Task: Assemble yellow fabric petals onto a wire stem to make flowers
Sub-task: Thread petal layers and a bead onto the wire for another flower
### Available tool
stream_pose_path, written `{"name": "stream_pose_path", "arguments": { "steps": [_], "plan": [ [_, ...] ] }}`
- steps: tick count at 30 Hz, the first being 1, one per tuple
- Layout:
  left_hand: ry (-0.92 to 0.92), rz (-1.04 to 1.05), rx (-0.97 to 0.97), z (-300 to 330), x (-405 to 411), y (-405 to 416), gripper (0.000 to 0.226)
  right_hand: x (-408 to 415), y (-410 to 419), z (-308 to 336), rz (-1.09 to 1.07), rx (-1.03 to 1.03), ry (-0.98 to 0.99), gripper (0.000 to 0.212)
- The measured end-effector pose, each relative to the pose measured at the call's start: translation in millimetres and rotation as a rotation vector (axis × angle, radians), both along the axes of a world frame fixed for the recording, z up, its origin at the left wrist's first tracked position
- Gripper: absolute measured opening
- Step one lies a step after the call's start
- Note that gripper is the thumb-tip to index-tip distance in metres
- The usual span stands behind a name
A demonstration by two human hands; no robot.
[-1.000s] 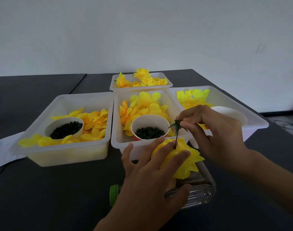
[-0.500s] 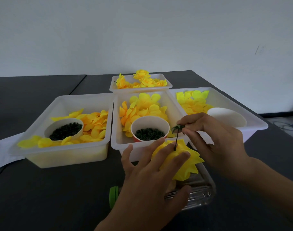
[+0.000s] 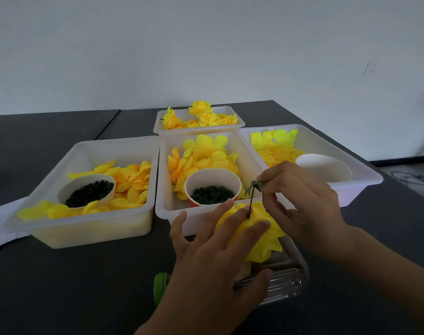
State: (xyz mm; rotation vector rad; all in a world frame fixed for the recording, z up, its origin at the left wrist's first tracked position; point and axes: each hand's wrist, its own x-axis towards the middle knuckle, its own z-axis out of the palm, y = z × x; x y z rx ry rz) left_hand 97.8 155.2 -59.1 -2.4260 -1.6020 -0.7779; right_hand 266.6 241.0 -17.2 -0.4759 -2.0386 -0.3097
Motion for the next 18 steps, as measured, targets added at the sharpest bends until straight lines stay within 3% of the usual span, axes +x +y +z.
{"name": "stream_pose_path", "arguments": {
  "steps": [10, 18],
  "plan": [
    [0.008, 0.007, -0.011, 1, 0, 0, 0.055, -11, -1, -5, -0.028, -0.067, 0.143, 0.039],
    [0.008, 0.006, -0.014, 0, 0, -1, 0.055, -5, -1, -11, -0.036, -0.011, 0.099, 0.018]
  ]
}}
